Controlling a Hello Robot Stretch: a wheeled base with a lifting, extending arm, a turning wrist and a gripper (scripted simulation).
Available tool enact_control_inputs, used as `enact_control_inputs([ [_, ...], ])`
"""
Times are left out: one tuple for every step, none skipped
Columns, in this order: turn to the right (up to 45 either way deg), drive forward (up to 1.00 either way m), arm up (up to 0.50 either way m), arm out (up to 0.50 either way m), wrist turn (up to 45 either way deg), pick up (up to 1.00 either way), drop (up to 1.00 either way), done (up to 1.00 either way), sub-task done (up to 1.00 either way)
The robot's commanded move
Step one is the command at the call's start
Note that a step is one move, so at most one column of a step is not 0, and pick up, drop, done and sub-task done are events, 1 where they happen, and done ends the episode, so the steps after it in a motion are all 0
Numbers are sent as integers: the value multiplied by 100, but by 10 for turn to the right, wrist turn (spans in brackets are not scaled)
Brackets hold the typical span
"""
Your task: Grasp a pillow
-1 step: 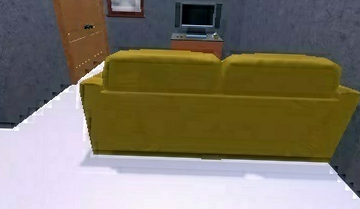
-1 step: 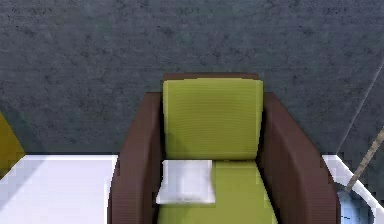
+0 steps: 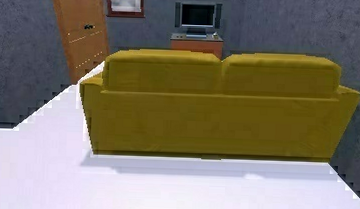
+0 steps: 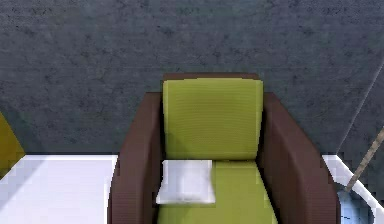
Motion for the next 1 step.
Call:
enact_control_inputs([
  [0, 0, 2, 0, 0, 0, 0, 0, 0],
])
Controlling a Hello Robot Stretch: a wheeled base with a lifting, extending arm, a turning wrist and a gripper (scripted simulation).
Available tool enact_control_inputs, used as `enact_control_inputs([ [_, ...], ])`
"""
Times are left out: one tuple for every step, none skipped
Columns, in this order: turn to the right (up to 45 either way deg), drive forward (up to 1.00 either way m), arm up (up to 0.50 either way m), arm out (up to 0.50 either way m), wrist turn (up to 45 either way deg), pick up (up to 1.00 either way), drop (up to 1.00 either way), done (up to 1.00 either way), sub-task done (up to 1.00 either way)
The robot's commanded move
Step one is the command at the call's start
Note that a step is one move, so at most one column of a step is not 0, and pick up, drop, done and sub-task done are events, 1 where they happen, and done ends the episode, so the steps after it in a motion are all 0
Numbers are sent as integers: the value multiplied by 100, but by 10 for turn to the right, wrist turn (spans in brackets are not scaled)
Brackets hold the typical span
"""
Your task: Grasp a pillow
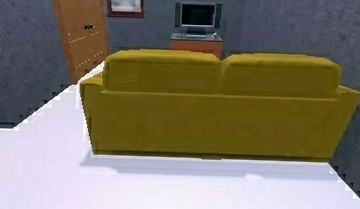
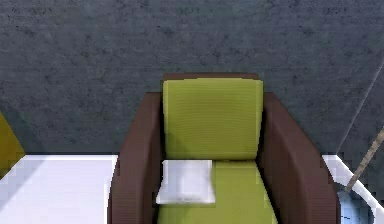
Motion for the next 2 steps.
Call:
enact_control_inputs([
  [0, 0, 0, 38, 0, 0, 0, 0, 0],
  [0, 0, 0, 0, 450, 0, 0, 0, 0],
])
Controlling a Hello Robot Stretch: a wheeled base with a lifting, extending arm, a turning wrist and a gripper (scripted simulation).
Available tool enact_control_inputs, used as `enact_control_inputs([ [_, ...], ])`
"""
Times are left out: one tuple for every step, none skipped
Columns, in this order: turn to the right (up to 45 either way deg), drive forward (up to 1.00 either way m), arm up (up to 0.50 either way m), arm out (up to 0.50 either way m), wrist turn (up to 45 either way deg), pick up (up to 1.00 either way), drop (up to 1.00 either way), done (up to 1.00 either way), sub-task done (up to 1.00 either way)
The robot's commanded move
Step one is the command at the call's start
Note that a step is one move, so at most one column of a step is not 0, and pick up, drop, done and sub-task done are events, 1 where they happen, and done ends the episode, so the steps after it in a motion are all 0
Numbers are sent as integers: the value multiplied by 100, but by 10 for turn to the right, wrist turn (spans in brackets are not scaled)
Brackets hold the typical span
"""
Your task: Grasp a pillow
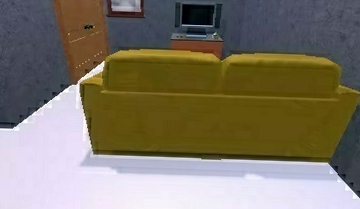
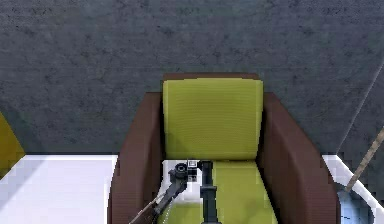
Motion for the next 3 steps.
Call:
enact_control_inputs([
  [0, 0, 0, 0, 450, 0, 0, 0, 0],
  [0, 0, 0, 0, 450, 0, 0, 0, 0],
  [0, 0, 0, 0, 360, 0, 0, 0, 0],
])
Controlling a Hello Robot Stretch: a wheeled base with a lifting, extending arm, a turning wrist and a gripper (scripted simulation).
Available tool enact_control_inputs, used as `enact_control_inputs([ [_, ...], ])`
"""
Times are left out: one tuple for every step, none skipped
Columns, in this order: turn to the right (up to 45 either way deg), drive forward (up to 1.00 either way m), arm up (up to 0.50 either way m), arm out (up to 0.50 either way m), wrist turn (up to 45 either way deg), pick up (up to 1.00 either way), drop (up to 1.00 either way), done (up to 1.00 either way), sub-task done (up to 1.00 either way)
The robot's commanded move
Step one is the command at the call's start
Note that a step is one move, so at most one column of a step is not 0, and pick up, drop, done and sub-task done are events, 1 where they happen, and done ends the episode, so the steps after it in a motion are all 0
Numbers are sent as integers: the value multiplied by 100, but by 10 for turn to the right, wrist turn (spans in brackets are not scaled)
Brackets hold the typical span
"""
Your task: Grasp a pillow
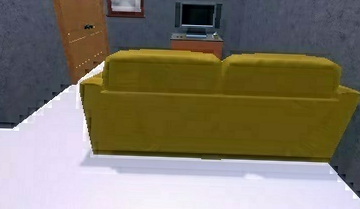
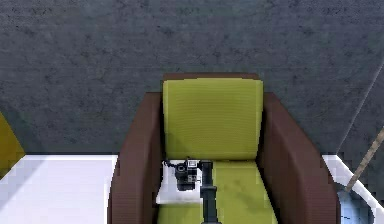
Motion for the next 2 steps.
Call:
enact_control_inputs([
  [0, 0, -30, 0, 0, 0, 0, 0, 0],
  [0, 0, 0, 0, 0, 100, 0, 0, 0],
])
